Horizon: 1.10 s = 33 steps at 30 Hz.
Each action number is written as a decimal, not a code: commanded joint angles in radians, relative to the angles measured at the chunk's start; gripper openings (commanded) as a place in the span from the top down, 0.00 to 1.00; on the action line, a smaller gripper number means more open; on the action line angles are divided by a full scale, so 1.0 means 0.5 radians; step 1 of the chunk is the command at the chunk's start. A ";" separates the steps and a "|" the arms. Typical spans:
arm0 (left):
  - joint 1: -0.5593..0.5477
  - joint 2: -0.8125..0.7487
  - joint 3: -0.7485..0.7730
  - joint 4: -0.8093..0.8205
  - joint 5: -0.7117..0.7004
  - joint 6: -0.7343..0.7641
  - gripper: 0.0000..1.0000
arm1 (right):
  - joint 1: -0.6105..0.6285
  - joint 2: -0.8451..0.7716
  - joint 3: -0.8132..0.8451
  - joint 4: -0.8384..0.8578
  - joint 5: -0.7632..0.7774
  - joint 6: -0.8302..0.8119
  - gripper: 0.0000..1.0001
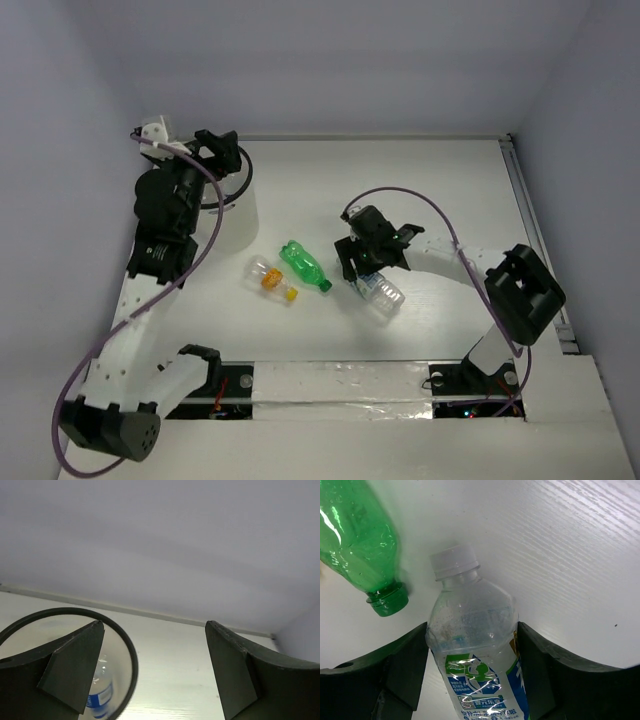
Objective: Put the plastic bottles in the bin
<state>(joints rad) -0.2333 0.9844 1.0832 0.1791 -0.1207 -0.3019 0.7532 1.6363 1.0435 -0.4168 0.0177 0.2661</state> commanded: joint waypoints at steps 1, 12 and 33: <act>0.016 -0.171 -0.009 -0.168 0.198 -0.114 0.20 | 0.006 -0.122 0.119 -0.053 0.127 0.032 0.69; 0.016 -0.527 -0.243 -0.303 0.229 -0.148 0.21 | 0.006 -0.652 0.223 -0.072 0.073 0.118 0.78; 0.016 -0.941 -0.077 -0.235 0.416 -0.393 0.25 | 0.086 0.807 2.013 2.490 -0.382 1.170 0.79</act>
<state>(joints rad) -0.2333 0.5140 1.0164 0.0120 0.0353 -0.4770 0.7685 1.9194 1.9011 0.6590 -0.2119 0.7475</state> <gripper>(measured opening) 0.759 0.711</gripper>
